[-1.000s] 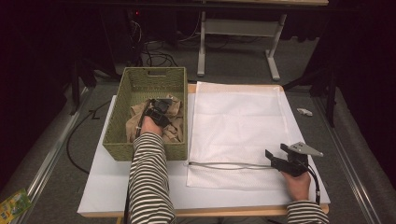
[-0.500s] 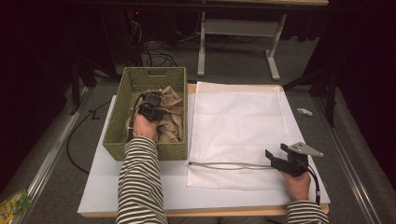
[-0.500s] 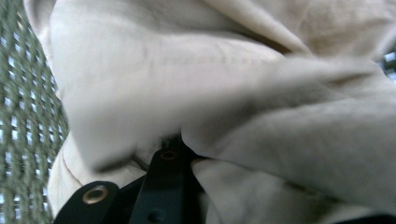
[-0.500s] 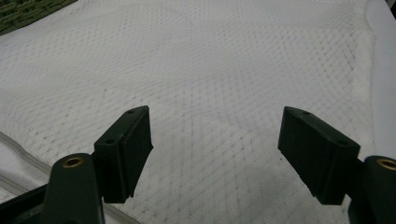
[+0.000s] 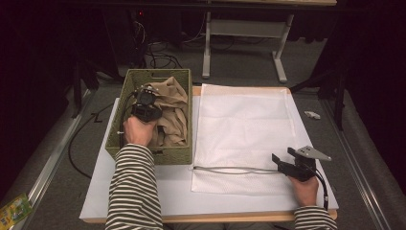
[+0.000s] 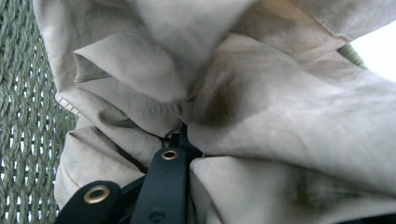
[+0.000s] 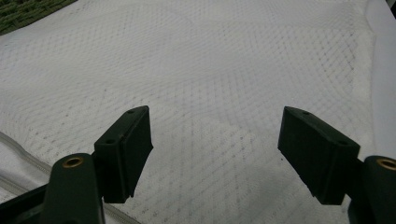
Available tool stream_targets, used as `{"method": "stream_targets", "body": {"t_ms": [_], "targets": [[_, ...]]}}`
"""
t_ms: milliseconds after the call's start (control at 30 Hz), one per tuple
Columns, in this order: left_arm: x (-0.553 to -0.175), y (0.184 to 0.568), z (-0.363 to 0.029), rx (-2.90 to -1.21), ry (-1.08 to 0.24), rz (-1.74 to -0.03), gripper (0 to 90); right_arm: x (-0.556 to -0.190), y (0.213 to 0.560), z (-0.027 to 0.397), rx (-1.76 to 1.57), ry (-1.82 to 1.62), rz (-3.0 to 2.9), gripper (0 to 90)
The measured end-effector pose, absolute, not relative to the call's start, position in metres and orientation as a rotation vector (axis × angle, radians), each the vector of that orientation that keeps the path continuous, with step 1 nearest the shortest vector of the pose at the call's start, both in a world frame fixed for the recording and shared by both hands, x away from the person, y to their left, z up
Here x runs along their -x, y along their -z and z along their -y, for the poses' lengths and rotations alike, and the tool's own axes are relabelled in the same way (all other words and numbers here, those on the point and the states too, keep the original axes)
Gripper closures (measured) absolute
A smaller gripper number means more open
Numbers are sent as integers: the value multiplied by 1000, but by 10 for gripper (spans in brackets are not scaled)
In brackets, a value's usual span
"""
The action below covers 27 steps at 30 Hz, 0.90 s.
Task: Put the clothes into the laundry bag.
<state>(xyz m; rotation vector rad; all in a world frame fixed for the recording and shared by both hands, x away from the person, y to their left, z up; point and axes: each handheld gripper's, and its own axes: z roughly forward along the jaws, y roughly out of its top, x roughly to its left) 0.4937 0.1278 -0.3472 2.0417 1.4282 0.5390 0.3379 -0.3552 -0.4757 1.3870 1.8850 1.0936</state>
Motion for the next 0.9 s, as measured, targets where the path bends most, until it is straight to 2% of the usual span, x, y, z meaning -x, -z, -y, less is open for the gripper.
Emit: {"method": "stream_targets", "body": {"t_ms": [400,700,900], "targets": [[-477,321,-128,-1890,-488,-1334,751,-338,476,356,-1383,-1098,-1885,258],[-465,293,-118,-1873,-516,-1234,752,-338,476,356,-1390,-1098,-1885,258],[-461,284,-115,-1838,-490,-1203,753,-338,476,356,-1391,-1098,-1885,258]]}}
